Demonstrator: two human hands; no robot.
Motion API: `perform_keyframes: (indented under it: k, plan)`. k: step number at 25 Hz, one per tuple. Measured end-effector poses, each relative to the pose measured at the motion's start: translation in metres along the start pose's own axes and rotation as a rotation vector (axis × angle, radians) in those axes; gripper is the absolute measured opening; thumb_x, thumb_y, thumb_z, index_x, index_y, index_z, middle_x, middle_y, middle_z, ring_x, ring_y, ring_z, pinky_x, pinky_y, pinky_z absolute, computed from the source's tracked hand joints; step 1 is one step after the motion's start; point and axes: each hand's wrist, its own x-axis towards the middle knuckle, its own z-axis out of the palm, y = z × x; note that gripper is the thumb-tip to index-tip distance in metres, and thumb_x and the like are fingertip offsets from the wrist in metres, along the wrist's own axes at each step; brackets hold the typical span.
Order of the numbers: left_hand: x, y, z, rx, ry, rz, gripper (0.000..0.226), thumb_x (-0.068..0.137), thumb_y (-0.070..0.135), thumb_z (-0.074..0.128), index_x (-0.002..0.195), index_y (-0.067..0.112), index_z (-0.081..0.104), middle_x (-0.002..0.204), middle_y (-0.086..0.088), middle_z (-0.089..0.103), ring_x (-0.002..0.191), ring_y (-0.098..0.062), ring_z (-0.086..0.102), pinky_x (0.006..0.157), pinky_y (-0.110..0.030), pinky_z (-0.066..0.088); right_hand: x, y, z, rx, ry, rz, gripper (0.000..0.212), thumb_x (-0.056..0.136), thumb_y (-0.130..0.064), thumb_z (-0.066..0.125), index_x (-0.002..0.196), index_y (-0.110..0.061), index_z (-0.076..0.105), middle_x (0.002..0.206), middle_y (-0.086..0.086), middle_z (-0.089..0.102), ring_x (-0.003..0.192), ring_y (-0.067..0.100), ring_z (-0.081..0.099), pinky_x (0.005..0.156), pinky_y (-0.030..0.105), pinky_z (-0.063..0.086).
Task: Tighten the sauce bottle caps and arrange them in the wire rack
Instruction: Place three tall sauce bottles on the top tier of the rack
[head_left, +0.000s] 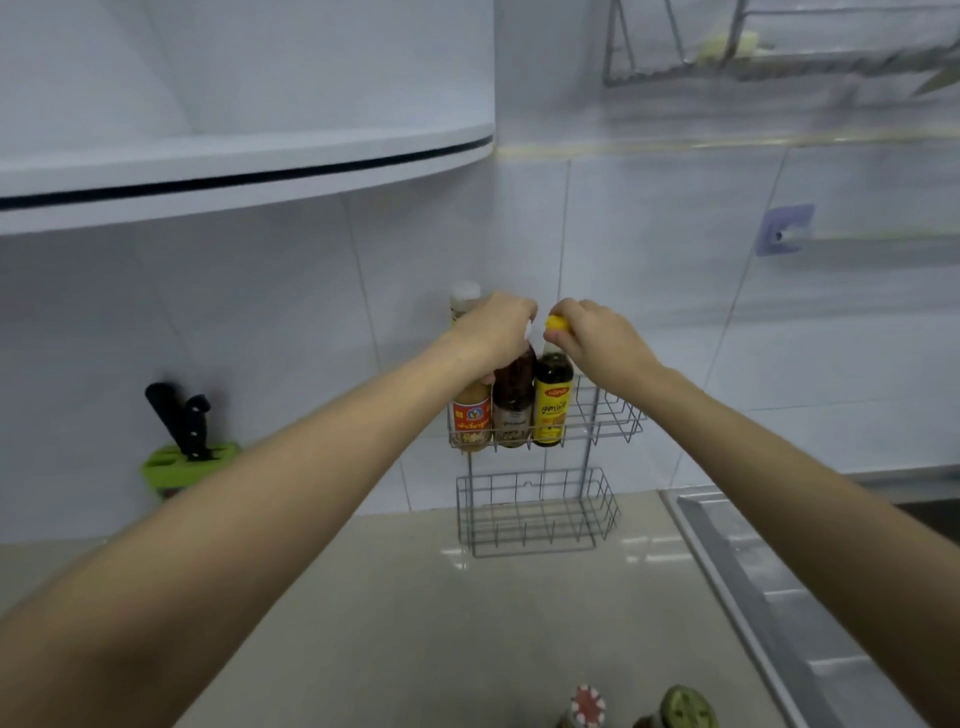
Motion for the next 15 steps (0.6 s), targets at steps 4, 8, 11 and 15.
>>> perform_keyframes:
  k: [4, 8, 11, 15]
  plan:
    - [0.001, -0.002, 0.002, 0.134, 0.008, 0.064, 0.02, 0.097, 0.013, 0.045, 0.111, 0.006, 0.056, 0.103, -0.016, 0.064, 0.075, -0.026, 0.057, 0.057, -0.033, 0.045, -0.006, -0.001, 0.005, 0.176, -0.032, 0.052, 0.035, 0.093, -0.027, 0.056, 0.123, -0.011, 0.049, 0.105, 0.016, 0.062, 0.088, 0.032, 0.06, 0.077, 0.037, 0.044]
    - [0.0, 0.0, 0.001, 0.233, -0.001, 0.065, 0.015, 0.096, 0.006, 0.049, 0.107, 0.003, 0.058, 0.095, -0.015, 0.062, 0.066, -0.024, 0.053, 0.05, -0.03, 0.04, -0.007, -0.005, 0.006, 0.171, -0.028, 0.068, 0.032, 0.093, -0.027, 0.055, 0.119, -0.009, 0.05, 0.101, 0.017, 0.067, 0.09, 0.035, 0.061, 0.075, 0.039, 0.046]
    - [0.001, 0.009, -0.004, 0.267, -0.057, 0.044, 0.011, 0.095, 0.002, 0.054, 0.105, 0.004, 0.054, 0.084, -0.011, 0.055, 0.05, -0.02, 0.049, 0.058, -0.037, 0.056, -0.004, -0.002, 0.005, 0.174, -0.052, 0.102, 0.033, 0.093, -0.029, 0.056, 0.119, -0.01, 0.051, 0.102, 0.019, 0.066, 0.093, 0.037, 0.059, 0.074, 0.037, 0.043]
    - [0.003, 0.01, -0.003, 0.26, -0.075, 0.015, 0.016, 0.095, 0.002, 0.052, 0.111, 0.004, 0.054, 0.091, -0.013, 0.056, 0.049, -0.02, 0.05, 0.065, -0.038, 0.061, -0.006, -0.001, 0.005, 0.223, -0.064, 0.149, 0.033, 0.091, -0.03, 0.058, 0.119, -0.013, 0.051, 0.104, 0.018, 0.065, 0.095, 0.035, 0.059, 0.079, 0.039, 0.047]
